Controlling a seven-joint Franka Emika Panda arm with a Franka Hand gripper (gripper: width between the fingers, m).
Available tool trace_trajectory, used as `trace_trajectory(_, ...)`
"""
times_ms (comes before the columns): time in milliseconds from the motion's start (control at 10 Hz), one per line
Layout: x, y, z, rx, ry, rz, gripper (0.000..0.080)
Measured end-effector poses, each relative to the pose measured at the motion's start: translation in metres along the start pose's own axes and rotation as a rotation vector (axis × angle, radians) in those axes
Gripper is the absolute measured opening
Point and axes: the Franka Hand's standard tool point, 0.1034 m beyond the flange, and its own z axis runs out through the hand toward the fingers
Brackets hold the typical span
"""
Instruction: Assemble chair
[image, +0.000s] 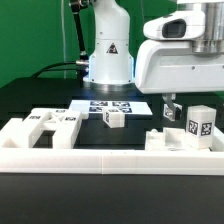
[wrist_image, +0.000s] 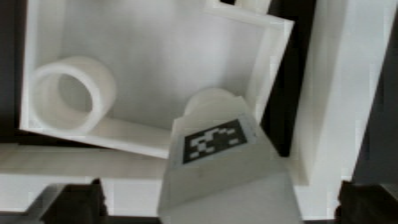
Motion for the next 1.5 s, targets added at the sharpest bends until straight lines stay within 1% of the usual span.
trace_trajectory(200,0.0,0.001,0.0,0.0,0.0,0.006,0.0389)
trace_trajectory(300,0.0,0.001,0.0,0.001,0.0,0.034,0.0287)
trace_trajectory(500,0.0,0.001,0.0,0.002,0.0,0.06,0.0288)
trace_trajectory(800,0.001,0.002,0.001,0.003,0.0,0.294,0.0288)
trace_trajectory(1100,0.001,0.0,0.001,0.01,-0.004,0.622,0.029)
trace_trajectory(1500,0.0,-0.01,0.002,0.013,-0.006,1.004,0.029)
